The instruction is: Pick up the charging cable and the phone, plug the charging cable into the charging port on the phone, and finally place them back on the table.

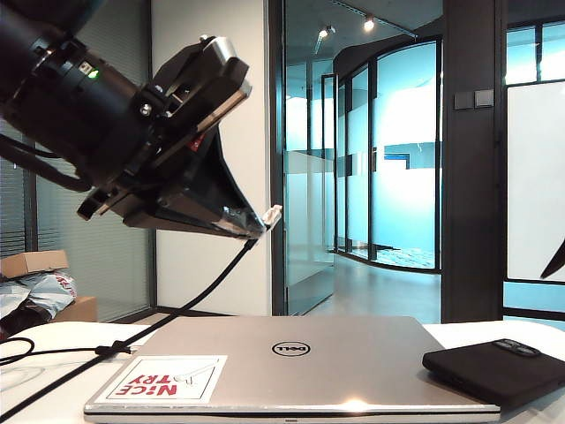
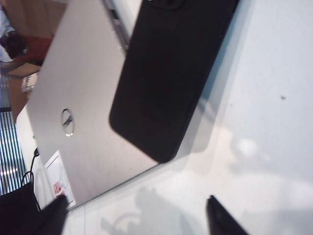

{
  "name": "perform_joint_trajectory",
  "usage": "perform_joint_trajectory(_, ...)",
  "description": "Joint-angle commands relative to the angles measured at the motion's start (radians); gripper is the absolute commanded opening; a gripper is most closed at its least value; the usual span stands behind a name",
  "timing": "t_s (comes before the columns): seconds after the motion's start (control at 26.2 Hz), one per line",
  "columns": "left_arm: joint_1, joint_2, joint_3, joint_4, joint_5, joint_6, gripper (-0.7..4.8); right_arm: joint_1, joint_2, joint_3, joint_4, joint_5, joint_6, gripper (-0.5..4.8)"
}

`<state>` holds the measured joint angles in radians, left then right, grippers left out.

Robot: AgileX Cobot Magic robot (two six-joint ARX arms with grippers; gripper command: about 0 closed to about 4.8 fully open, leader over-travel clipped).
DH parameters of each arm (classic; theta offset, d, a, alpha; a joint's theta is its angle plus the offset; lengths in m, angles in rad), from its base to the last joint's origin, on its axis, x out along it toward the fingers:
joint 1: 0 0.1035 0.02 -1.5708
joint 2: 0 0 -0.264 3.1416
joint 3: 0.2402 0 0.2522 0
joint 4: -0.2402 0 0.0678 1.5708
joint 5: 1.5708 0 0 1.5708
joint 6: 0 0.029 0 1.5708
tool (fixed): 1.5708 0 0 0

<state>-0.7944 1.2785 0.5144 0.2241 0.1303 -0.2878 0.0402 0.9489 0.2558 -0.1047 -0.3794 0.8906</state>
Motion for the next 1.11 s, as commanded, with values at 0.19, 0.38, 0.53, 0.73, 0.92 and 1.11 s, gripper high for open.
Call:
perform_joint_trajectory(0.19,0.0,-0.002,0.002,0.04,0.003,0.004,-0.07,-0.003,0.202,0.003,0.301,-0.009,0.1,3.98)
perform_joint_trajectory(0.38,0.0,-0.003,0.002,0.071,0.003,0.003,-0.07,-0.03,0.387,0.004,0.422,-0.018,0.112,3.59)
perform_joint_trajectory(0.53,0.0,-0.003,0.002,0.073,0.003,0.003,-0.07,-0.04,0.526,0.004,0.575,-0.051,0.162,3.6)
perform_joint_trajectory(0.73,0.0,-0.003,0.002,0.074,0.003,0.003,-0.07,-0.04,0.659,0.005,0.754,-0.093,0.243,3.59)
perform_joint_trajectory(0.92,0.0,-0.003,0.002,0.074,0.003,0.003,-0.07,-0.044,0.766,0.005,0.832,-0.097,0.268,3.59)
perform_joint_trajectory(1.11,0.0,-0.003,0.002,0.074,0.003,0.003,-0.07,-0.044,0.827,0.006,0.903,-0.094,0.268,3.59)
